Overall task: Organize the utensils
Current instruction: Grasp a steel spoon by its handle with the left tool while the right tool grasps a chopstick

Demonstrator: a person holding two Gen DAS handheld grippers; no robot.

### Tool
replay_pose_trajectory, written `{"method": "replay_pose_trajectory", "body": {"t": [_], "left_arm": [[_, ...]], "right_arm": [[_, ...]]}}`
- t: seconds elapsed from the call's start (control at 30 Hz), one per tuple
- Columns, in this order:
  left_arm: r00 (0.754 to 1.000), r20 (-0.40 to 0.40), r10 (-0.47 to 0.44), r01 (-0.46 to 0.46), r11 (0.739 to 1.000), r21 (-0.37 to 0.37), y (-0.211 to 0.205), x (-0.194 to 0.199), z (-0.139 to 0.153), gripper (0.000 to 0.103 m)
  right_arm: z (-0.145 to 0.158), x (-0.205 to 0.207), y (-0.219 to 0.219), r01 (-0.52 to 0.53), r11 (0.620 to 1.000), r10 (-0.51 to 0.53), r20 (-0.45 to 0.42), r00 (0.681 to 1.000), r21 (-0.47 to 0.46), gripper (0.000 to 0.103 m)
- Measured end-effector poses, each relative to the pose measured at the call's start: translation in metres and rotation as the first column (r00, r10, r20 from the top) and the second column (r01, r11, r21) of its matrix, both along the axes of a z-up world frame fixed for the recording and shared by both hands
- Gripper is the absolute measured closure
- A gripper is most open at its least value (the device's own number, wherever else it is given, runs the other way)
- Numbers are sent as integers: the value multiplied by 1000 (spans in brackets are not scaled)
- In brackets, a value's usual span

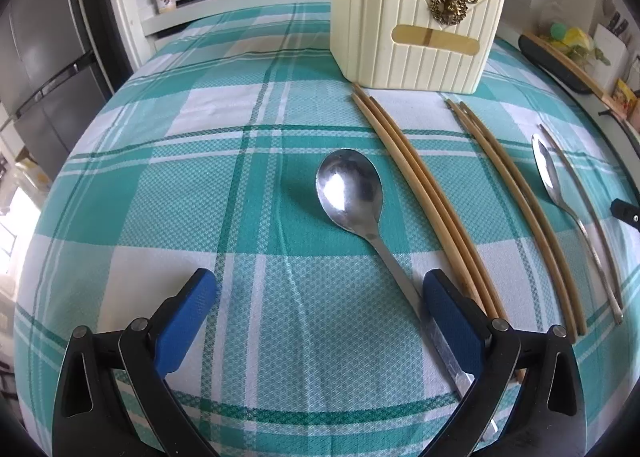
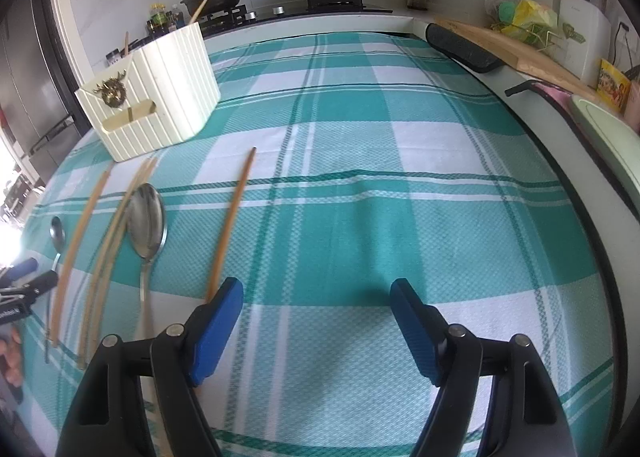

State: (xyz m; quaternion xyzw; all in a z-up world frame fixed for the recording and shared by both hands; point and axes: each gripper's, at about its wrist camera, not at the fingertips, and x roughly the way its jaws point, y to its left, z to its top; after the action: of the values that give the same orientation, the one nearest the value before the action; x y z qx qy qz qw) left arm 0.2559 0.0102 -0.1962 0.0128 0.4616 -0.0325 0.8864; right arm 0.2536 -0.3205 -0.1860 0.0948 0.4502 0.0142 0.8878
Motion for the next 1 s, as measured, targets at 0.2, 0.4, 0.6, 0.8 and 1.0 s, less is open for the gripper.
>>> {"method": "replay_pose_trajectory", "body": {"t": [0.2,0.4,0.6,0.8,1.0], "left_arm": [[1000,-9,-30,30,999,14,6,-1,1,0],[998,-44,-43,44,999,13,35,-4,1,0],[995,-76,-59,61,998,32,41,-1,3,0],[995,-81,-62,63,998,15,26,5,1,0],[997,-76,-30,30,1000,3,15,24,0,1]], "right_arm": [[-7,16,54,-187,977,177,-106,978,-98,59],[-4,7,46,-160,964,124,-171,977,-213,68],[-1,3,38,-214,958,163,-250,954,-190,60],[-1,21,35,-255,960,209,-305,929,-117,55],[-6,59,43,-265,955,214,-311,926,-134,54]]}}
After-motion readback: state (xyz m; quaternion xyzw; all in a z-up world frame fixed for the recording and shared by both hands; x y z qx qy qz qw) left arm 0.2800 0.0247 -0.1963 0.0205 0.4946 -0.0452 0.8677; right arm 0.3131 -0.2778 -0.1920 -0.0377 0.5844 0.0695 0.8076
